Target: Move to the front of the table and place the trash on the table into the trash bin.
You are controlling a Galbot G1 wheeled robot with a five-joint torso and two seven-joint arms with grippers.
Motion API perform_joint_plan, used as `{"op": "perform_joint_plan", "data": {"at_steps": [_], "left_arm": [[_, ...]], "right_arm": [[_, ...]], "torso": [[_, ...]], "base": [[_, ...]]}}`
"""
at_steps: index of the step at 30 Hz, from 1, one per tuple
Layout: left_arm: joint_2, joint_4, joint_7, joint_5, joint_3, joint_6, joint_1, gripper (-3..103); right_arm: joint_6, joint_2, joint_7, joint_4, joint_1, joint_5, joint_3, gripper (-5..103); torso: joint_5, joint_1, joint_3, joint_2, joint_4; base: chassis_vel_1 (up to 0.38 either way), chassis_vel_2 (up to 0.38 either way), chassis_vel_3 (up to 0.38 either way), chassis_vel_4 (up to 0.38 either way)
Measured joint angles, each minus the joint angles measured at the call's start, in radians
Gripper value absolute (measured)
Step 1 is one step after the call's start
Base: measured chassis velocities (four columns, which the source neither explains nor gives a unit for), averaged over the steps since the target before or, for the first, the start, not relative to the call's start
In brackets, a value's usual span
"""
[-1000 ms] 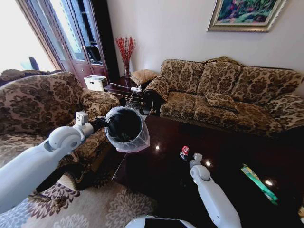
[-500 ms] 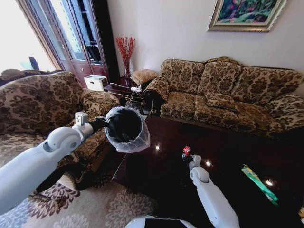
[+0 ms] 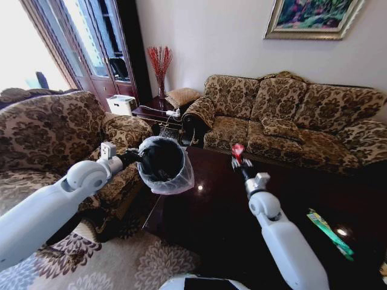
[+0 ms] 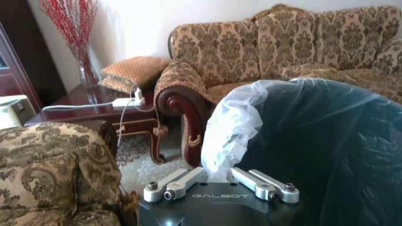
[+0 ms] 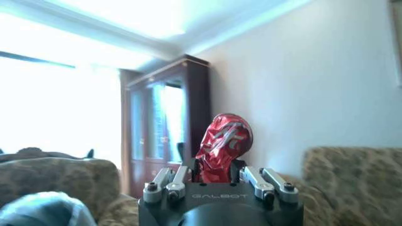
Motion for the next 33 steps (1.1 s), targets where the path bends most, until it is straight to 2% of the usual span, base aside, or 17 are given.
{"op": "perform_joint_plan", "data": {"at_steps": [2,3,5,8,9,10,12,14,17,22,25,28,29,30,32,33], "left_arm": [[-0.001,0.002,0.000,-0.002,0.008,0.005,-0.010,2],[0.000,0.003,0.002,-0.014,0.022,0.020,-0.026,2],[0.003,0.003,0.005,-0.021,0.024,0.024,-0.027,2],[0.016,0.004,0.004,-0.049,0.025,0.038,-0.027,2],[0.019,0.002,0.002,-0.062,0.025,0.043,-0.026,2],[0.019,0.002,0.002,-0.062,0.025,0.043,-0.026,2],[0.026,-0.003,-0.005,-0.084,0.022,0.049,-0.025,2],[0.028,-0.004,-0.007,-0.087,0.021,0.050,-0.025,2],[0.034,-0.003,-0.009,-0.097,0.021,0.052,-0.029,2],[0.041,0.000,-0.008,-0.098,0.008,0.052,-0.021,2],[0.045,0.000,-0.006,-0.101,-0.004,0.052,-0.019,2],[0.046,-0.001,-0.004,-0.102,-0.010,0.050,-0.019,2],[0.046,-0.002,-0.004,-0.102,-0.012,0.050,-0.019,2],[0.046,-0.002,-0.004,-0.102,-0.012,0.050,-0.019,2],[0.045,-0.005,-0.002,-0.102,-0.019,0.048,-0.014,2],[0.045,-0.005,-0.002,-0.102,-0.019,0.048,-0.014,2]], "right_arm": [[0.000,-0.013,-0.011,0.007,0.013,0.016,-0.004,35],[0.000,-0.055,-0.057,0.026,0.067,0.080,-0.022,35],[0.000,-0.068,-0.073,0.031,0.089,0.106,-0.034,35],[-0.001,-0.109,-0.150,0.032,0.196,0.214,-0.147,35],[-0.001,-0.107,-0.168,0.018,0.231,0.223,-0.196,35],[-0.001,-0.107,-0.168,0.018,0.231,0.223,-0.196,35],[-0.003,-0.080,-0.193,-0.019,0.316,0.232,-0.315,35],[-0.005,-0.070,-0.194,-0.029,0.339,0.233,-0.350,35],[-0.017,-0.019,-0.189,-0.084,0.438,0.218,-0.502,35],[-0.032,0.010,-0.180,-0.126,0.483,0.172,-0.571,35],[-0.043,0.024,-0.150,-0.157,0.506,0.108,-0.623,35],[-0.053,0.025,-0.134,-0.159,0.506,0.073,-0.633,32],[-0.052,0.025,-0.132,-0.159,0.505,0.066,-0.634,37],[-0.052,0.025,-0.132,-0.159,0.505,0.066,-0.634,37],[-0.037,0.018,-0.115,-0.160,0.502,0.046,-0.641,47],[-0.037,0.018,-0.115,-0.160,0.502,0.046,-0.641,47]], "torso": [[0.0000,0.000,0.000,0.000,-0.0001],[0.0002,0.000,0.000,0.000,-0.0008],[0.0001,0.000,0.000,0.000,-0.0012],[0.0005,0.000,0.000,0.000,-0.0007],[0.0004,0.000,0.000,0.000,-0.0007],[0.0004,0.000,0.000,0.000,-0.0007],[-0.0003,0.000,0.000,0.000,-0.0004],[-0.0001,0.000,0.000,0.000,0.0000],[0.0000,0.000,0.000,0.000,-0.0001],[0.0000,0.000,0.000,0.000,-0.0006],[0.0000,0.000,0.000,0.000,-0.0003],[0.0000,0.000,0.000,0.000,-0.0006],[0.0001,0.000,0.000,0.000,-0.0007],[0.0001,0.000,0.000,0.000,-0.0007],[0.0003,0.000,0.000,0.000,-0.0006],[0.0003,0.000,0.000,0.000,-0.0006]], "base": [[0.000,0.000,0.000,0.000],[0.000,0.000,0.000,0.000],[0.000,0.000,0.000,0.000],[0.000,0.000,0.000,0.000],[0.000,0.000,0.000,0.000],[0.000,0.000,0.000,0.000],[0.000,0.000,0.000,0.000],[0.000,0.000,0.000,0.000],[0.000,0.000,0.000,0.000],[0.000,0.000,0.000,0.000],[0.000,0.000,0.000,0.000],[0.000,0.000,0.000,0.000],[0.000,0.000,0.000,0.000],[0.000,0.000,0.000,0.000],[0.000,0.000,0.000,0.000],[0.000,0.000,0.000,0.000]]}}
